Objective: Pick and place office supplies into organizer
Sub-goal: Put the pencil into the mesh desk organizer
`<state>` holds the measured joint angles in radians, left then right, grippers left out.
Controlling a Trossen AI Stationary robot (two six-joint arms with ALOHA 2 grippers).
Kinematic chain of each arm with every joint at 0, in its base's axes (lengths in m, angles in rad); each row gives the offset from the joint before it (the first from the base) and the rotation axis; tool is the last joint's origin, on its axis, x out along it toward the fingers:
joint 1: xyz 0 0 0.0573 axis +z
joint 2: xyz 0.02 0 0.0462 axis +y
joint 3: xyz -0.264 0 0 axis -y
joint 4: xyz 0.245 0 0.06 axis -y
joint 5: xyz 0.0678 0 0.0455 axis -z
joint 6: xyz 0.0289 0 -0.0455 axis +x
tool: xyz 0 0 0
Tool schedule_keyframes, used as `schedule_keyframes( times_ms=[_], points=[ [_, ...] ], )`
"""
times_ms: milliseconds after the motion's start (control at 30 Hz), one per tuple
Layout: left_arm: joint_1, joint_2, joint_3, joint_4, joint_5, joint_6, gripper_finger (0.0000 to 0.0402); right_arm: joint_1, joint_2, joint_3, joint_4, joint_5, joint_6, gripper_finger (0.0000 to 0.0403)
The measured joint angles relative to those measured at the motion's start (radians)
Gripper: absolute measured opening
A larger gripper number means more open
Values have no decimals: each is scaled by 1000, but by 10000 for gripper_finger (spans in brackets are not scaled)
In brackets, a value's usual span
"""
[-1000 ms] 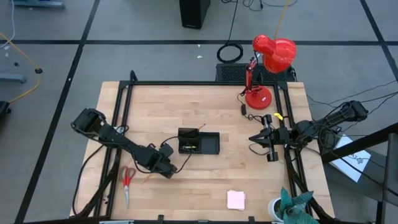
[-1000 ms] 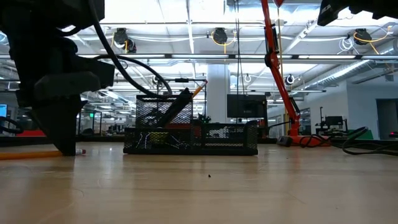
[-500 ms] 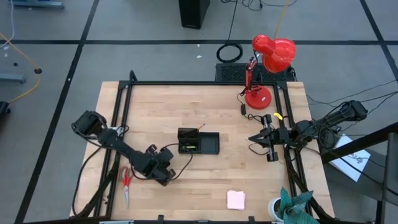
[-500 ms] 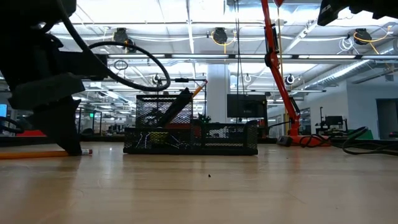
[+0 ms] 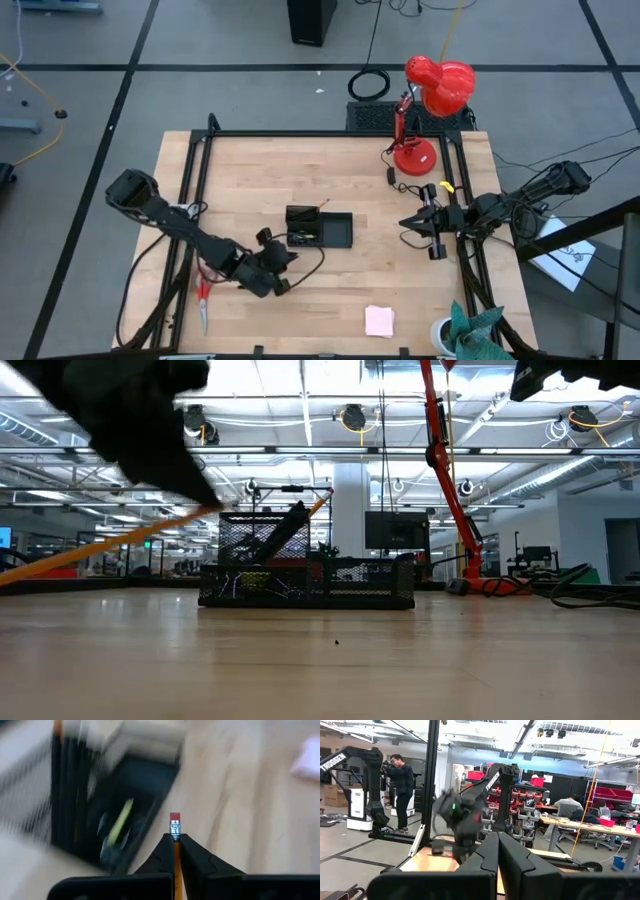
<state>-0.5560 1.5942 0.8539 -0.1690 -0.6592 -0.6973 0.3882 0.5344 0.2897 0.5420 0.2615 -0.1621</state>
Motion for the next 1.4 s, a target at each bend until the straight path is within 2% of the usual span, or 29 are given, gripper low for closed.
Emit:
schedule_keyframes(
  times_ms=[300, 400, 500, 733, 933, 1033, 1167, 1267, 1400],
  points=[
    [66, -123, 2, 414, -11, 718, 18, 0, 4, 0, 6, 1, -3, 0],
    [116, -156, 2, 510, 19, 880, 15, 0, 3, 0, 6, 2, -3, 0],
    [181, -173, 3, 574, 88, 964, 5, 0, 3, 0, 7, 3, -3, 0],
    [359, -173, 3, 680, 380, 1003, 11, 0, 3, 0, 7, 3, -7, 0],
    [486, -172, 3, 677, 540, 947, 3, 0, 3, 0, 6, 3, -9, 0],
    [519, -158, -18, 695, 583, 922, 1, 0, 3, 0, 4, 3, -15, 0],
    [540, -152, -106, 795, 595, 887, 3, 0, 3, 0, -3, 3, -21, 0],
    [532, -156, -149, 873, 626, 862, 1, 0, 4, 0, -4, 3, -26, 0],
    [501, -154, -158, 865, 627, 800, 4, 0, 3, 0, -1, 4, -37, 0]
  ],
)
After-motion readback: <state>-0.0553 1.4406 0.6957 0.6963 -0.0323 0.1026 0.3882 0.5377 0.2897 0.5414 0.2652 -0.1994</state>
